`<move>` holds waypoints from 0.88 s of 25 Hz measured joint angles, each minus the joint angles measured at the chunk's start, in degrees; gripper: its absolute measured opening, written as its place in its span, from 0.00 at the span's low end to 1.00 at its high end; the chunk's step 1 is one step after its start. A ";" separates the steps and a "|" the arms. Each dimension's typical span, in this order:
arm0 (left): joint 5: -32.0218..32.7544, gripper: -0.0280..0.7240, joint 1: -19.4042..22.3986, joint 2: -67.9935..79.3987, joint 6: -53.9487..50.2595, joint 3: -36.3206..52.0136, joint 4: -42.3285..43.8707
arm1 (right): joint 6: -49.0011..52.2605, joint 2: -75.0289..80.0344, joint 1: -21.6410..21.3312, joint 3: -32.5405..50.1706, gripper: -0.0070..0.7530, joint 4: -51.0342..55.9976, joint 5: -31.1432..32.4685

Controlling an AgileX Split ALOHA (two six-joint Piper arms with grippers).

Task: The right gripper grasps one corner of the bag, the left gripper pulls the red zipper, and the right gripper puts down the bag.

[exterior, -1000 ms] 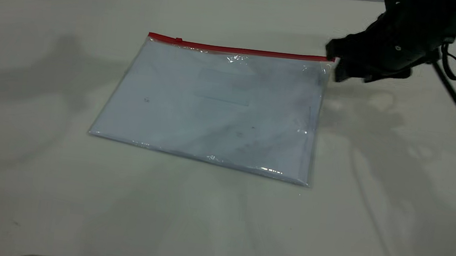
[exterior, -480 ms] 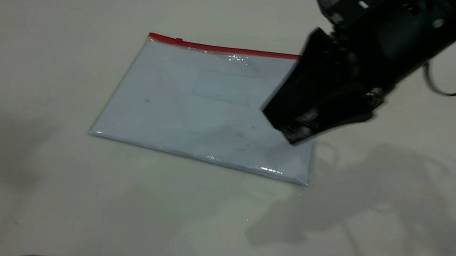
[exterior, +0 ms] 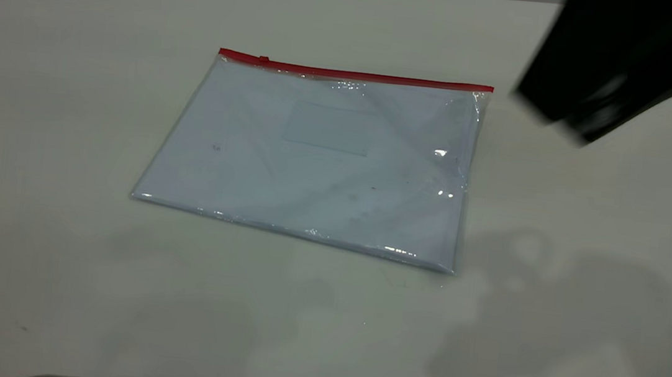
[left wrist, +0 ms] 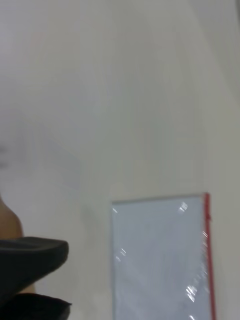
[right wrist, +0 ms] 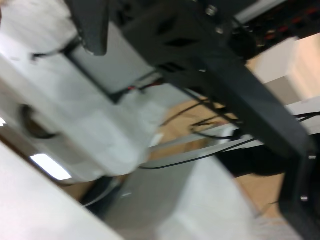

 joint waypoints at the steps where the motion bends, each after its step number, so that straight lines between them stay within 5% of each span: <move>1: 0.00 0.35 0.00 -3.12 -0.06 2.34 0.82 | 2.03 -3.14 0.00 0.00 0.62 -2.50 0.31; 11: -0.22 0.35 0.00 -26.32 -0.28 24.97 1.98 | 19.15 -34.76 0.00 0.21 0.62 -24.32 2.95; 17: -0.33 0.35 0.00 -32.96 -2.27 27.44 2.05 | 21.35 -51.28 0.00 3.64 0.62 -30.58 3.27; 22: -0.92 0.38 0.00 -33.27 -3.29 28.69 2.12 | 21.54 -61.70 0.00 15.90 0.62 -31.38 2.81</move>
